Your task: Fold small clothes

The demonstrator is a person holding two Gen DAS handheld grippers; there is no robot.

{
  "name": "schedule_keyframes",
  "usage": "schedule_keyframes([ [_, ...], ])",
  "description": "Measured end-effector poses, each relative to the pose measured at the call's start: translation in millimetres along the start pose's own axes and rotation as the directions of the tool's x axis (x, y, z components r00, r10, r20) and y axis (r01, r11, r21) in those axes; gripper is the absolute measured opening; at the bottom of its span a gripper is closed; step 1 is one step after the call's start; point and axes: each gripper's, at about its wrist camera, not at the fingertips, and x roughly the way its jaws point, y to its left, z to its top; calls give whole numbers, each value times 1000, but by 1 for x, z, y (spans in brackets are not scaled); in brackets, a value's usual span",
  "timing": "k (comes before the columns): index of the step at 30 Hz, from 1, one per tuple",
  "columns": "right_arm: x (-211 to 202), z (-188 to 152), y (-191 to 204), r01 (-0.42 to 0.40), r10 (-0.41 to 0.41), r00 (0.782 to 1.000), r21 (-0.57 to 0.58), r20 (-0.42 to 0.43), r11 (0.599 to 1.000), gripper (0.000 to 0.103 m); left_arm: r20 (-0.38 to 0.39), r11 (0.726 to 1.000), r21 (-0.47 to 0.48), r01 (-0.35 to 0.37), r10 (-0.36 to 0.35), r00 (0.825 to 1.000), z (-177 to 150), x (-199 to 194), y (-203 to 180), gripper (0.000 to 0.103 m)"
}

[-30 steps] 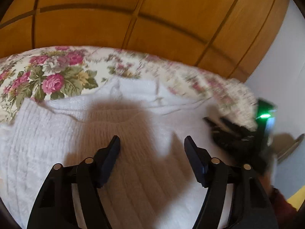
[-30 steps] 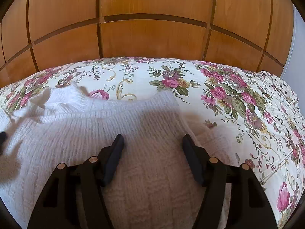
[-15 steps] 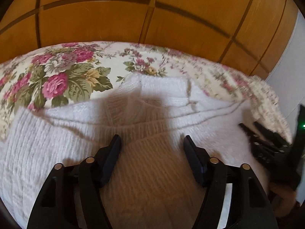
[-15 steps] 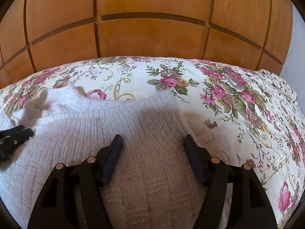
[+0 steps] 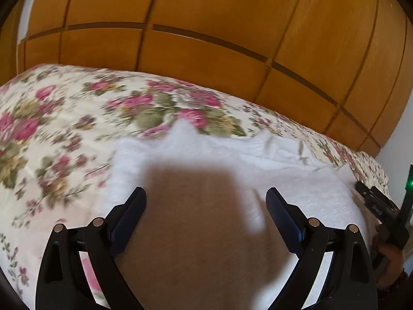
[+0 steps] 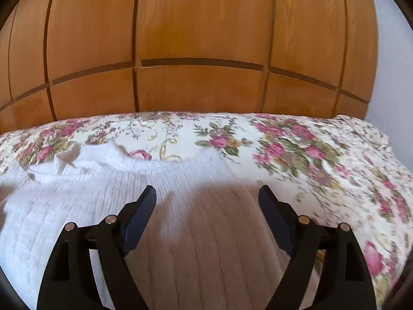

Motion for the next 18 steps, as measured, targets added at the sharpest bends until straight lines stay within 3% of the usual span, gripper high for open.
schedule_keyframes([
  [2,-8,-3,0,-71,72,997,18,-27,997,58,7,1000,14,13,-13,1000,-7,-4,4,93],
  [4,-4,-8,0,-92,93,993,18,-72,996,42,16,999,50,10,-10,1000,-12,-5,2,93],
  [5,3,-11,-3,-85,87,991,26,-98,996,40,17,998,63,5,-6,1000,-14,-5,1,94],
  [7,14,-17,-13,-60,66,991,59,-116,996,41,13,997,75,-3,2,1000,-15,-4,-3,95],
  [9,25,-18,-28,-117,136,983,152,-126,982,41,12,997,75,-7,6,1000,-16,-6,-3,95],
  [11,26,-17,-32,-130,152,981,171,-124,977,42,21,998,57,-11,10,1000,-15,-9,0,95],
  [14,20,-19,-29,-129,145,984,151,-102,980,46,83,996,-62,-60,65,994,-16,-24,18,96],
  [18,3,-21,-26,-124,137,987,151,-83,981,53,59,973,-215,-86,101,993,-21,-30,49,96],
])
